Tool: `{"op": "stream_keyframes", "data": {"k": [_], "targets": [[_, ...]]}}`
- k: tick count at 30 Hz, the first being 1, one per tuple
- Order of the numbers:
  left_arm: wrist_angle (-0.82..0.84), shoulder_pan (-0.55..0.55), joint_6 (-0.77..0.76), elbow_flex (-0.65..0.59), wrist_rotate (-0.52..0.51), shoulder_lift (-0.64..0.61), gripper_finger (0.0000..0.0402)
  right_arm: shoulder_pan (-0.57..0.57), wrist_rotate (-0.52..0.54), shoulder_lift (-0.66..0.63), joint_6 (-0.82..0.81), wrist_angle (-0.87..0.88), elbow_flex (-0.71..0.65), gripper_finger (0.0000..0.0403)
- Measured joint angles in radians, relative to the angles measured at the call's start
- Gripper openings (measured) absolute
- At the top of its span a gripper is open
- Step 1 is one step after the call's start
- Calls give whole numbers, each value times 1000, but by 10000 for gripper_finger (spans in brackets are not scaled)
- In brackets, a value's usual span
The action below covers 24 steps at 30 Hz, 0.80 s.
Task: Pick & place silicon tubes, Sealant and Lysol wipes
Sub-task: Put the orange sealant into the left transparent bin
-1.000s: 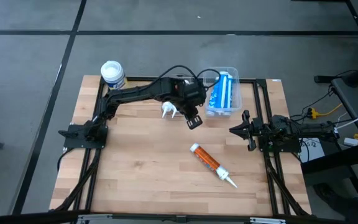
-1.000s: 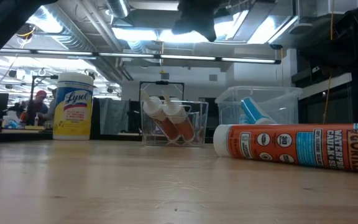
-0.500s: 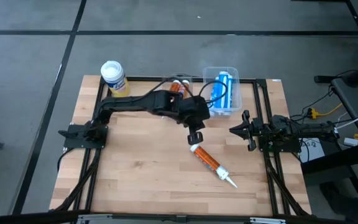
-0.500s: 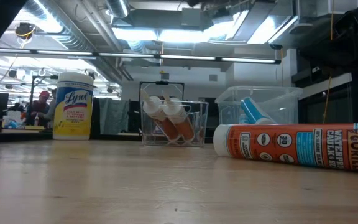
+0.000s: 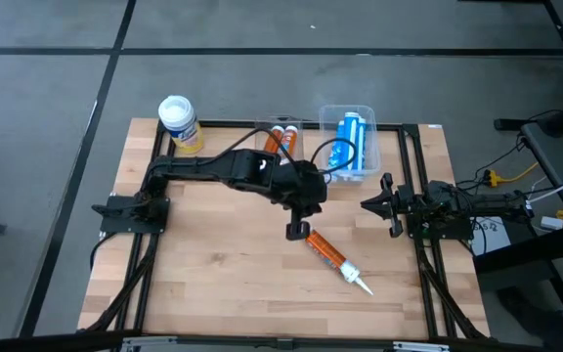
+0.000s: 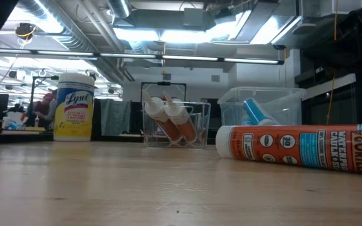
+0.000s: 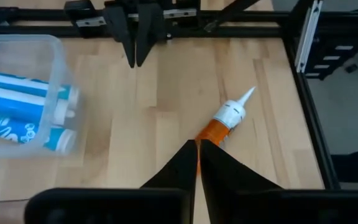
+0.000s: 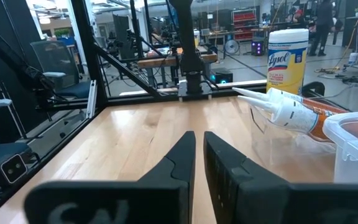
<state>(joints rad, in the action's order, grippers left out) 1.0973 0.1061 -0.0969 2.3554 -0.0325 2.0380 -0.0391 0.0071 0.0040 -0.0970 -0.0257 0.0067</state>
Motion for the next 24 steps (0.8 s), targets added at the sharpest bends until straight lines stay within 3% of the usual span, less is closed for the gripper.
{"op": "stream_keyframes", "data": {"k": [11,18,24], "targets": [[-4,4,7,0,64,-31,56,0,0,0,-2,-15,0,35],[-36,13,25,0,-5,-51,85,0,0,0,-335,-103,0,35],[-65,28,33,-31,1,-53,91,0,0,0,-588,-163,0,35]]}}
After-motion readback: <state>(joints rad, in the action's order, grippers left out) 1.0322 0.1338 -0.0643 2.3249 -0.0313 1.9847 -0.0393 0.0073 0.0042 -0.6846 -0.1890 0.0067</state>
